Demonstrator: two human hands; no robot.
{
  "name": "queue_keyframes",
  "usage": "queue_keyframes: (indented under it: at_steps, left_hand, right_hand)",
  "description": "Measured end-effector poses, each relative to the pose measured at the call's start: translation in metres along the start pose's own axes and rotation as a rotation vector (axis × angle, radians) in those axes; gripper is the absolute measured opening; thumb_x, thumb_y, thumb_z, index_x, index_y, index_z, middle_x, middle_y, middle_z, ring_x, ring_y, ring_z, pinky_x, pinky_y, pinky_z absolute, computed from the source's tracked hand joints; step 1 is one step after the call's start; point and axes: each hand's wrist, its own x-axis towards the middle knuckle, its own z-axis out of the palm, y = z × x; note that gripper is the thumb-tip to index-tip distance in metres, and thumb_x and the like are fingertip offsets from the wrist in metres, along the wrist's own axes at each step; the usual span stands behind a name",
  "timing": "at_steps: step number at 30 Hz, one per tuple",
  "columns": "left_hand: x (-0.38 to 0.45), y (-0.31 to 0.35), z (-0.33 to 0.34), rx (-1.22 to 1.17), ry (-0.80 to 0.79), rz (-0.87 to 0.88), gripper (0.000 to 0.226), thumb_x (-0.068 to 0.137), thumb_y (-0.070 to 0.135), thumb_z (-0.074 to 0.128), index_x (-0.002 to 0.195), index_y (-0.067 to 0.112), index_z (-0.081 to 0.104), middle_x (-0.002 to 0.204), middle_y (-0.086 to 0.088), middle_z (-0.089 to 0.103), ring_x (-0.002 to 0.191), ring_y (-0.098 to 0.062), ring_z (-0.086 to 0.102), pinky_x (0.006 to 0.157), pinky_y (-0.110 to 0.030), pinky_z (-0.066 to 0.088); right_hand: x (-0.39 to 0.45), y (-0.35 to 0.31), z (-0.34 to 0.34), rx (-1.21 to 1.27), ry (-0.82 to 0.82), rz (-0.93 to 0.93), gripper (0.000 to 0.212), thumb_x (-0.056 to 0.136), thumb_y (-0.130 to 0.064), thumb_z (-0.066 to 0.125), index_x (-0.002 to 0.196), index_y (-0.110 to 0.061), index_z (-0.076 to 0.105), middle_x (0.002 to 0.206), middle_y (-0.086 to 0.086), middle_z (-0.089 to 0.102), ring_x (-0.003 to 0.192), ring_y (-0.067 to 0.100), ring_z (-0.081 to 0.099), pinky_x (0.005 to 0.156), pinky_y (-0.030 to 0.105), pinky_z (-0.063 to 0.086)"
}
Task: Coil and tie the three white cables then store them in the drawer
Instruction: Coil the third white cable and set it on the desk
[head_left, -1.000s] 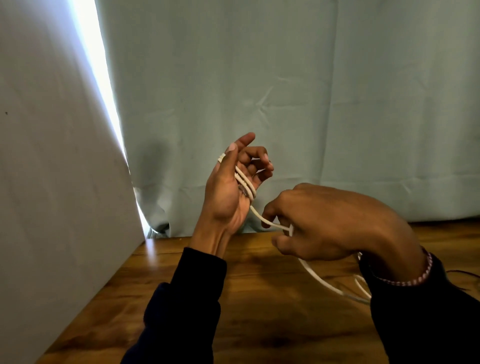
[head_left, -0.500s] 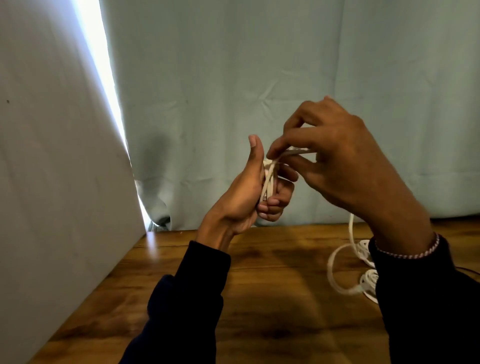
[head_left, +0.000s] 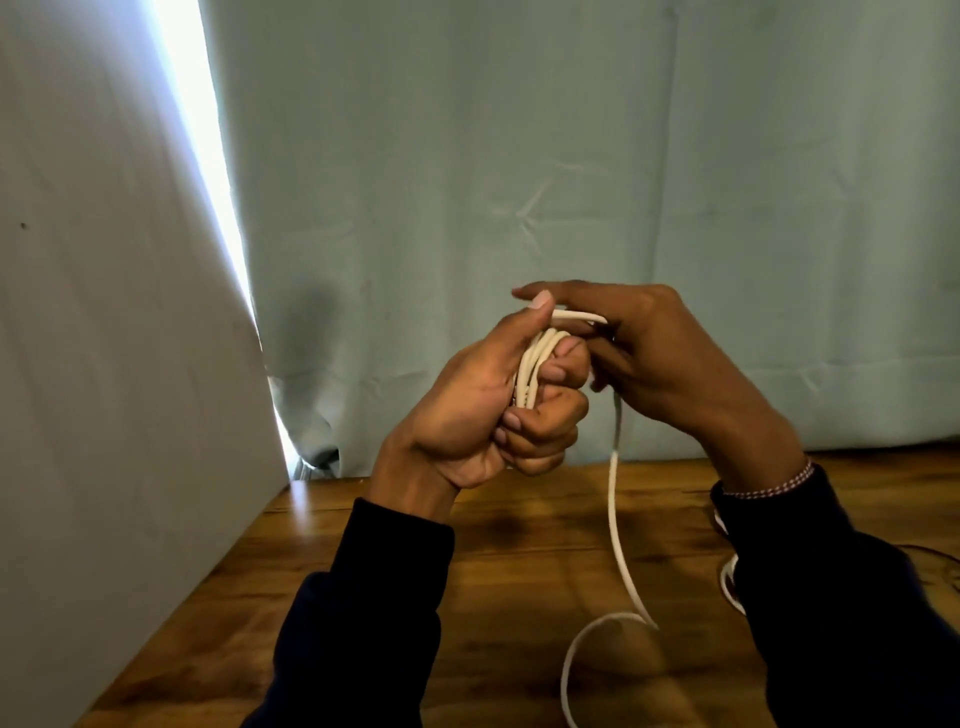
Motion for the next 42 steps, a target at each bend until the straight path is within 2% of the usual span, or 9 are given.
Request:
queue_keyframes:
  at_steps: [4,7,11,15,21,27,31,36,42]
  left_hand:
    - [-0.006,0.004,-0.011,0.028,0.091,0.011,0.054,0.098,0.061,0.027,0.071,0.016,0.041,0.045,0.002,0.020,0.036,-0.009,0.013,0.037,-0.017,0.016]
    - [-0.008,0.003,-0.017,0.077,0.161,-0.009,0.057,0.096,0.065,0.026,0.069,0.017,0.042,0.046,0.002,0.019,0.038,-0.009,0.011,0.039,-0.018,0.014]
    - [-0.009,-0.002,-0.018,0.229,0.194,-0.076,0.052,0.092,0.064,0.030,0.069,0.018,0.040,0.046,0.003,0.025,0.040,-0.012,0.010,0.040,-0.021,0.012]
    - [-0.009,-0.006,-0.016,0.328,0.103,-0.160,0.049,0.099,0.055,0.034,0.069,0.018,0.041,0.048,0.000,0.024,0.039,-0.012,0.013,0.039,-0.024,0.012]
    - [-0.010,-0.010,-0.008,0.203,-0.171,-0.167,0.045,0.098,0.052,0.050,0.069,0.018,0.047,0.045,-0.002,0.024,0.035,-0.013,0.015,0.036,-0.032,0.006]
    - [-0.010,-0.002,-0.007,-0.117,-0.355,0.007,0.043,0.102,0.048,0.042,0.074,0.017,0.034,0.044,0.003,0.017,0.034,-0.010,0.007,0.036,-0.020,0.012]
    - [-0.006,0.006,-0.015,-0.330,-0.270,0.219,0.038,0.104,0.042,0.033,0.075,0.016,0.033,0.044,0.002,0.016,0.034,-0.008,0.008,0.038,-0.017,0.011]
    - [-0.009,0.010,-0.031,-0.423,-0.069,0.387,0.042,0.104,0.041,0.029,0.072,0.016,0.040,0.046,0.002,0.025,0.033,-0.010,0.015,0.038,-0.018,0.013]
    - [-0.013,0.009,-0.043,-0.329,0.254,0.487,0.055,0.106,0.043,0.021,0.064,0.019,0.046,0.045,0.006,0.017,0.034,-0.009,0.013,0.034,-0.016,0.017]
  right_hand:
    - [-0.005,-0.001,-0.018,0.073,-0.036,0.122,0.052,0.086,-0.047,0.062,0.134,-0.030,0.051,0.097,-0.013,0.065,0.076,0.015,0.067,0.070,0.032,0.058]
    - [-0.009,-0.009,-0.031,0.251,0.017,0.110,0.030,0.090,-0.031,0.067,0.116,-0.019,0.057,0.097,-0.006,0.066,0.084,0.018,0.067,0.071,0.029,0.058]
    - [-0.004,-0.012,-0.023,0.167,0.204,-0.007,0.016,0.092,-0.022,0.070,0.105,-0.014,0.073,0.097,-0.008,0.073,0.086,0.010,0.069,0.070,0.019,0.053]
    - [0.001,-0.002,-0.005,0.022,0.250,-0.098,0.017,0.090,-0.022,0.073,0.106,-0.018,0.078,0.100,-0.008,0.075,0.085,0.001,0.063,0.073,0.010,0.041]
    - [0.004,0.012,0.014,-0.033,0.091,-0.215,0.017,0.094,-0.023,0.066,0.106,-0.023,0.077,0.109,-0.009,0.074,0.098,0.002,0.060,0.084,0.035,0.046]
    - [0.001,0.022,0.035,-0.056,-0.053,-0.231,0.021,0.092,-0.028,0.065,0.113,-0.024,0.067,0.115,-0.006,0.065,0.104,0.019,0.055,0.091,0.045,0.048]
    - [-0.005,0.016,0.041,0.129,-0.226,-0.105,0.036,0.089,-0.033,0.066,0.122,-0.019,0.064,0.128,0.003,0.060,0.125,0.024,0.054,0.112,0.062,0.031]
    - [-0.008,0.001,0.023,0.302,-0.599,0.041,0.039,0.087,-0.048,0.065,0.124,-0.039,0.067,0.143,-0.024,0.050,0.140,0.001,0.037,0.120,0.061,0.014]
    - [-0.007,-0.010,0.006,0.639,-0.708,0.061,0.014,0.097,-0.011,0.060,0.106,-0.004,0.068,0.121,0.010,0.071,0.126,0.021,0.060,0.112,0.035,0.041]
